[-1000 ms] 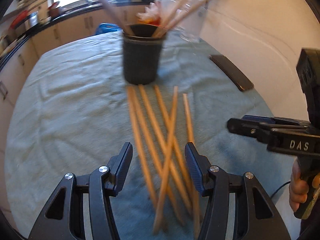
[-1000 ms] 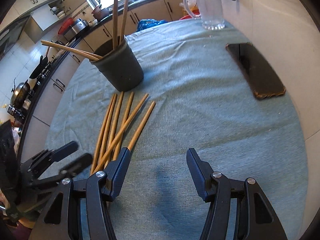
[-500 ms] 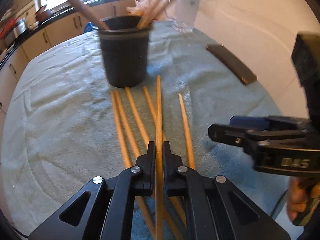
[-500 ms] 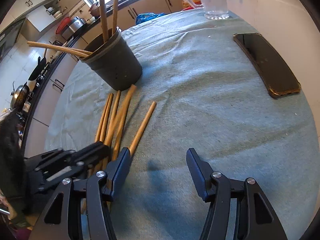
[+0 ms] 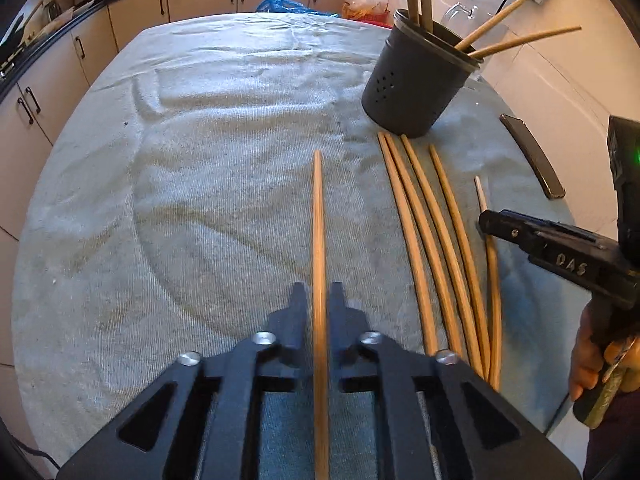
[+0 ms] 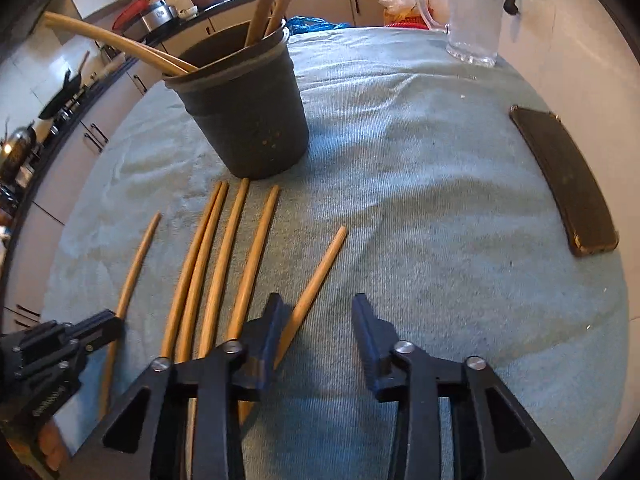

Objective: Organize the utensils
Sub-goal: 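Close the left gripper on a chopstick while the right gripper reaches another, then close the right gripper on a chopstick while the left gripper lifts its chopstick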

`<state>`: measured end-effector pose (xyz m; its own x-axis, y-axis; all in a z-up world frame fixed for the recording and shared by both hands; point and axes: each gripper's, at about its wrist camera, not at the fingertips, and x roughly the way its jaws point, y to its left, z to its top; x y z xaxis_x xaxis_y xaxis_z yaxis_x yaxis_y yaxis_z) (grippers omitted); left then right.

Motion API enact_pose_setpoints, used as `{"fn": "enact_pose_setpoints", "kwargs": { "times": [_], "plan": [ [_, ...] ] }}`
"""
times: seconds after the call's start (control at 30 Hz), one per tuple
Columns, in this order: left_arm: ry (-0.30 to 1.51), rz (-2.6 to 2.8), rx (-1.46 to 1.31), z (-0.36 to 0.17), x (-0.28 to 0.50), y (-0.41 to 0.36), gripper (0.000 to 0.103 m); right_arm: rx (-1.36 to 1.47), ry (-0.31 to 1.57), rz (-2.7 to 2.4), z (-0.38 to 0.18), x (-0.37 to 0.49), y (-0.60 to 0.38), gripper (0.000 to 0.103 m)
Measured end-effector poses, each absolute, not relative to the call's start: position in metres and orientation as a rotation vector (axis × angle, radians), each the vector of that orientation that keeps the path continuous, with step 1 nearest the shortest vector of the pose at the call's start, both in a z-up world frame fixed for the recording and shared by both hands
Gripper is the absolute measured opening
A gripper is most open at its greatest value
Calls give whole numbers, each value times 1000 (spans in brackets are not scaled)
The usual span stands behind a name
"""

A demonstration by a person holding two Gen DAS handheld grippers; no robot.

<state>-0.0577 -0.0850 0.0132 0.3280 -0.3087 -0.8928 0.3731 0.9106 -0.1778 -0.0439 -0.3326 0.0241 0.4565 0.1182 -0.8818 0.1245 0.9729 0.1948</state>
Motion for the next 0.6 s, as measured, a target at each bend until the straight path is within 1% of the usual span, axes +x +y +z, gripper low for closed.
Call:
{"fn": "enact_pose_setpoints", "kwargs": {
  "times": [0.03,0.13,0.4,0.47,0.5,0.57,0.6],
  "plan": [
    [1155,-451,62,14,-55,-87,34,235,1102,-7,24,-43,-332,33],
    [1177,-463,69,16,-41,-100,34,222,1115,-7,24,-38,-333,28],
    [1184,-486,102,14,-9,-124,34,202,1138,-24,24,-19,-338,28],
    [1170,-494,109,14,-7,-128,30,188,1138,-38,23,-12,-336,28],
    [1161,-496,109,14,-7,-130,26,183,1135,-47,23,-11,-335,28],
    [1153,-505,97,12,-7,-132,11,178,1124,-69,23,-7,-334,28],
    [1160,-514,79,11,-7,-131,6,173,1114,-82,23,-6,-332,28]
  ]
}}
